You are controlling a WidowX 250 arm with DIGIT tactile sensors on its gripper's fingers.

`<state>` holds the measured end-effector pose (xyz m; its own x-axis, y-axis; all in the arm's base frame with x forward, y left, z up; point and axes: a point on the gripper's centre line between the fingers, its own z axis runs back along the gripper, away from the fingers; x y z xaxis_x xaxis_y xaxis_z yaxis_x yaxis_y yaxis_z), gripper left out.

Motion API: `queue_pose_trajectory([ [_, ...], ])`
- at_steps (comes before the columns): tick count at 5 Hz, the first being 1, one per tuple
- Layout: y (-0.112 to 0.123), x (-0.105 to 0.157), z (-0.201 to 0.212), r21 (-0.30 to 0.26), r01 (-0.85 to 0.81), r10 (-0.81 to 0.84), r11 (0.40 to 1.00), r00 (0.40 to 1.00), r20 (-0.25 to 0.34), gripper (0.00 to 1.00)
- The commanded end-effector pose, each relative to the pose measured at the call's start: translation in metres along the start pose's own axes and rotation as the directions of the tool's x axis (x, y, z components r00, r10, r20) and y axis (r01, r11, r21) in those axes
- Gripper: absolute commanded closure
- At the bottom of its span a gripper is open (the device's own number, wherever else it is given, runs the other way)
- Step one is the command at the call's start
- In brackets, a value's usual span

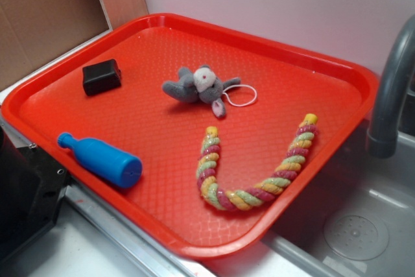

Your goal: Grab the multicolored rope.

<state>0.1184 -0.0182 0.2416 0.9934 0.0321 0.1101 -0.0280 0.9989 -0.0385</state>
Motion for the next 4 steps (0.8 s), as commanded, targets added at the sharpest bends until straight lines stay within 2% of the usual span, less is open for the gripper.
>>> queue_pose_trajectory([
  [1,0.0,0.0,0.0,0.0,0.0,0.0,1.0,1.0,0.0,0.0],
  [2,-0.014,0.005,-0.027,0.047,-0.067,0.065,0.997,0.997,0.043,0.0],
  [3,-0.041,0.02,-0.063,-0.035,-0.092,0.094,0.995,0.994,0.063,0.0],
  [4,-0.059,0.029,-0.091,-0.073,-0.192,0.198,0.979,0.976,0.088,0.0],
])
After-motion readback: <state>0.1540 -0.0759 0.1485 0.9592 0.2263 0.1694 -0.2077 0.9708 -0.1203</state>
